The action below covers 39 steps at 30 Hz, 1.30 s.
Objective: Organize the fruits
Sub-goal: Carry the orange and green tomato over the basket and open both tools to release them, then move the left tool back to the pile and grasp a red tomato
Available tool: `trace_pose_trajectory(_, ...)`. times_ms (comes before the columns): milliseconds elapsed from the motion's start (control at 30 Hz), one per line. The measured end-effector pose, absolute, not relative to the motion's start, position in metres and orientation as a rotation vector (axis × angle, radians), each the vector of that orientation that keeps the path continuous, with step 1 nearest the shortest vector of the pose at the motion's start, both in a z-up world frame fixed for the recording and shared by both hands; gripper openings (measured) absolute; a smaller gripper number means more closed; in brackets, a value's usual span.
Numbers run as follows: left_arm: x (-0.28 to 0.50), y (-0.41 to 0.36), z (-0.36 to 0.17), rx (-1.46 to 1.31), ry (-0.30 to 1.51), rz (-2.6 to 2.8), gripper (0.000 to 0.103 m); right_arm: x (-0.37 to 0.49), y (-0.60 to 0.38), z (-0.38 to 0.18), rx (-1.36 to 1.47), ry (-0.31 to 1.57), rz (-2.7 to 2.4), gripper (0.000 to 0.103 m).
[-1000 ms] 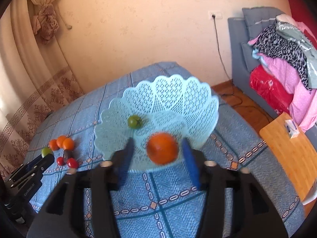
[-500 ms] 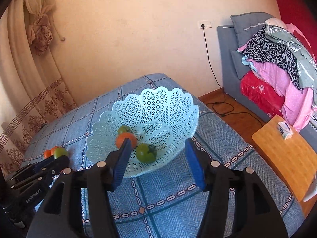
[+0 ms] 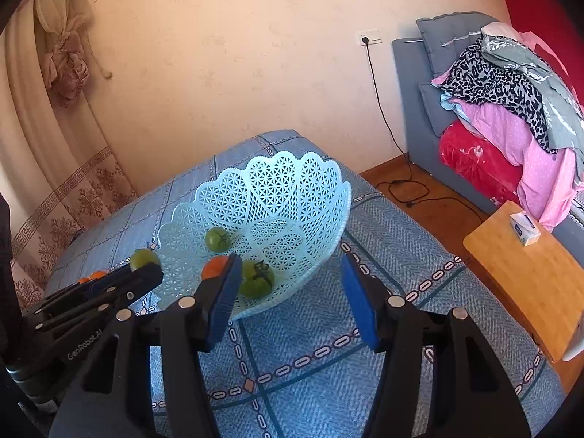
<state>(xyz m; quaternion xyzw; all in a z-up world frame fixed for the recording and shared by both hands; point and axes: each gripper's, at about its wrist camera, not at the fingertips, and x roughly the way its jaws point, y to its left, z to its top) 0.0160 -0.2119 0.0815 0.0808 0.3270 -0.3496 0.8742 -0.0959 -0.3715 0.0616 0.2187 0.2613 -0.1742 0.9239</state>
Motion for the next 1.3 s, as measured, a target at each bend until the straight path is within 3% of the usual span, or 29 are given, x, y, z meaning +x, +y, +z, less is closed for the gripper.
trace_pose_trajectory(467, 0.028, -0.177, 0.089, 0.108, 0.661, -0.624, 0.077, -0.096, -0.357, 0.069, 0.427, 0.532, -0.324, 0.058)
trace_pose_trajectory(733, 0.036, -0.146, 0.091, 0.075, 0.666, -0.55, 0.08, -0.091, -0.336, 0.075, 0.392, 0.54, -0.276, 0.064)
trace_pose_trajectory(1300, 0.056, -0.073, 0.073, 0.026, 0.715, -0.392, 0.082, -0.068, -0.29, 0.07, 0.308, 0.596, -0.157, 0.069)
